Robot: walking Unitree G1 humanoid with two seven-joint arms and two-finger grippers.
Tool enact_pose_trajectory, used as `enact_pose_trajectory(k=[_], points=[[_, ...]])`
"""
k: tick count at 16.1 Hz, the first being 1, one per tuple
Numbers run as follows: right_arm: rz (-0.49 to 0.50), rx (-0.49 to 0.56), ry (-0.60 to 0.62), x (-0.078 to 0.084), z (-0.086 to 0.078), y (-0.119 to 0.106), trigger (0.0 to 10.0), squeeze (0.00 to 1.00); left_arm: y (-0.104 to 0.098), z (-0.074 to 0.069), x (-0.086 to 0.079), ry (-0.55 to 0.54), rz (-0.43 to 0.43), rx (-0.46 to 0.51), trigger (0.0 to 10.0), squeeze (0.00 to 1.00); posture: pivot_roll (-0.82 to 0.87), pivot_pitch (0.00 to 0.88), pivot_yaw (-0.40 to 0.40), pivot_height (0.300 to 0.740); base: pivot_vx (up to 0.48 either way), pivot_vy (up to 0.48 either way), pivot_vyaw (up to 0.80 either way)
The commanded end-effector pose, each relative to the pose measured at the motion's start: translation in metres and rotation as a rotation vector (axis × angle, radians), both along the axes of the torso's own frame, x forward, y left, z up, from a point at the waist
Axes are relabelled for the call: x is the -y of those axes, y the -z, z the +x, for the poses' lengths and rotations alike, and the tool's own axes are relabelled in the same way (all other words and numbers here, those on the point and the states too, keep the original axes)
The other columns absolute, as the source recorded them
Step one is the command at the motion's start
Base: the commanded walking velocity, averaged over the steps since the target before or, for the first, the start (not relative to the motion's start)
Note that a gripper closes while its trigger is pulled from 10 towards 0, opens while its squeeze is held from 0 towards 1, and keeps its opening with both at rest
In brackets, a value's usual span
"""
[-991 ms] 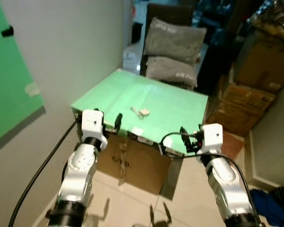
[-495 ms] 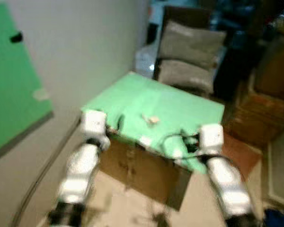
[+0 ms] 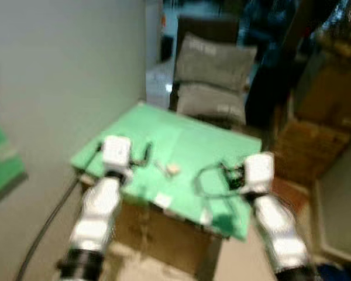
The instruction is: Hang keys on a hook
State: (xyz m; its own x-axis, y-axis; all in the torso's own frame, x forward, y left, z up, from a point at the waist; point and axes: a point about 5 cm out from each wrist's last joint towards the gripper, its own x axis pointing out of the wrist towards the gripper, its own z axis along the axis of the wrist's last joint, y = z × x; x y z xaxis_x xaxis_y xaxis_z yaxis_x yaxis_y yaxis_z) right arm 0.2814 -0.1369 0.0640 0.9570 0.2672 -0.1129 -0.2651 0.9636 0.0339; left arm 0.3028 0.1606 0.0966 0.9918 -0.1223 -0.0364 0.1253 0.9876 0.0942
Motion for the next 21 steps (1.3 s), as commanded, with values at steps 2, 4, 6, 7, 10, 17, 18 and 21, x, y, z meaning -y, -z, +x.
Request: enact_pose_trajectory(k=[2,4,6,7,10,17,18,21], points=[[-0.015,0.013,0.025,0.011,0.002,-0.004,10.0,0.00,-0.001,0.005,0.010,0.017,0.018,-0.009,10.0,0.00,0.01,0.000,-0.038,0.740,0.309,0.000,0.00],[-0.015,0.013,0.027,0.011,0.002,-0.005,10.0,0.00,0.000,0.005,0.012,0.051,0.006,-0.013,10.0,0.05,0.01,0.000,-0.036,0.740,0.330,0.000,0.00],[-0.014,0.012,0.026,0.011,0.001,-0.004,10.0,0.00,0.000,0.006,0.010,0.029,0.035,-0.012,10.0,0.00,0.01,0.000,-0.034,0.740,0.000,0.000,0.00],[-0.014,0.010,0.023,0.010,0.000,-0.003,10.0,0.00,0.004,0.007,0.008,0.021,0.092,-0.026,10.0,0.00,0.01,0.000,-0.033,0.740,0.000,0.000,0.00],[-0.010,0.007,0.017,0.009,-0.002,-0.003,10.0,0.00,0.011,0.015,0.017,0.056,0.068,-0.081,10.0,1.00,0.00,0.000,-0.038,0.740,0.000,0.000,0.00],[-0.022,-0.004,-0.052,0.011,-0.026,-0.006,10.0,0.00,0.019,0.049,0.028,0.012,0.082,-0.230,10.0,1.00,-0.07,0.000,-0.042,0.740,0.000,0.000,0.00],[-0.033,-0.033,-0.047,0.018,-0.039,-0.001,10.0,0.00,0.016,0.053,0.029,0.012,0.071,-0.229,10.0,1.00,-0.10,0.021,-0.040,0.740,0.000,0.000,0.00],[-0.050,-0.109,-0.027,0.029,-0.079,0.007,10.0,0.00,0.017,0.056,0.044,0.074,0.066,-0.242,10.0,1.00,-0.18,0.097,-0.027,0.740,0.000,0.000,0.00]])
